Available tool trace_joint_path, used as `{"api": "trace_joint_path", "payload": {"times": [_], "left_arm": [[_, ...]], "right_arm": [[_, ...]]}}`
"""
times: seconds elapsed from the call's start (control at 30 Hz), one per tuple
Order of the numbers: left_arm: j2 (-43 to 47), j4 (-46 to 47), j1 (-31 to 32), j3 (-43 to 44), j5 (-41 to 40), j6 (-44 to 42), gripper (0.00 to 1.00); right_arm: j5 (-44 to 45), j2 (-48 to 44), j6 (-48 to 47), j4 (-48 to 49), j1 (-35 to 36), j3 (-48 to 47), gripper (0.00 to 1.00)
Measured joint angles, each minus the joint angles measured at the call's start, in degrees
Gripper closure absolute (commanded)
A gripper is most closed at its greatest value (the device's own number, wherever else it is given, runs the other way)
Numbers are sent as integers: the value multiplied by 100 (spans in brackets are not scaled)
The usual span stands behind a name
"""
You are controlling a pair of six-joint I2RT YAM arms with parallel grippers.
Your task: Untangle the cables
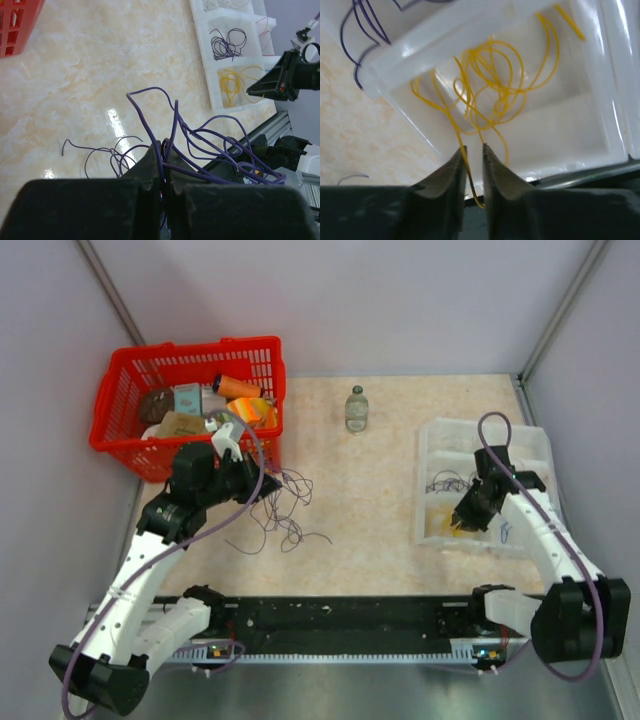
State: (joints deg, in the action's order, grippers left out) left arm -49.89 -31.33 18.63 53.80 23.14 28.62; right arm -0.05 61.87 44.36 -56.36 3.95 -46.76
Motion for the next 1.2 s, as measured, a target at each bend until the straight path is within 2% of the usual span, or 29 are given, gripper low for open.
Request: {"api": "trace_joint_path", "payload": {"times": [0.07, 0.13, 0.17, 0.27, 0.33, 0.43, 0.53, 0.73, 0.8, 0.83, 0.87, 0.93, 0.97, 1.1, 1.2], "left_arm": [[-2, 2, 0, 0, 22, 4, 100], [-15, 9, 0, 0, 48, 13, 100], [-31, 11, 0, 0, 61, 20, 100], [-114, 11, 13, 15, 127, 22, 100], [-199, 13, 24, 42, 162, 24, 100], [-363, 57, 55, 55, 260, 63, 100], [-538, 85, 116, 79, 334, 153, 100], [-627, 92, 168, 90, 361, 407, 100], [-627, 92, 168, 96, 361, 483, 100], [-627, 90, 168, 96, 358, 516, 100], [-627, 90, 168, 98, 350, 551, 100], [-627, 81, 168, 107, 337, 599, 100], [-625, 81, 168, 111, 334, 614, 100], [-625, 70, 168, 118, 323, 667, 100], [-625, 66, 168, 118, 319, 688, 100]], "right_arm": [[98, 529, -229, 197, 0, -238, 42], [208, 920, -540, 354, 0, -411, 31], [280, 1005, -728, 374, 0, -476, 22], [483, 890, -1226, 216, 114, -745, 15], [516, 643, -1504, 186, 433, -1058, 14], [455, 382, -1790, 387, 1550, -1733, 13], [-70, 455, -1947, 1279, 2730, -2221, 15], [-1202, 769, -2236, 3091, 3877, -2129, 25], [-1405, 807, -2245, 3416, 4059, -2017, 33], [-1377, 807, -2208, 3460, 4072, -1963, 43], [-1231, 789, -2057, 3438, 4035, -1908, 41], [-861, 732, -1810, 3296, 3840, -1764, 29], [-555, 713, -1668, 3060, 3711, -1718, 28], [750, 894, -1357, 1700, 3399, -1696, 27], [1204, 964, -1215, 1099, 3405, -1471, 28]]}}
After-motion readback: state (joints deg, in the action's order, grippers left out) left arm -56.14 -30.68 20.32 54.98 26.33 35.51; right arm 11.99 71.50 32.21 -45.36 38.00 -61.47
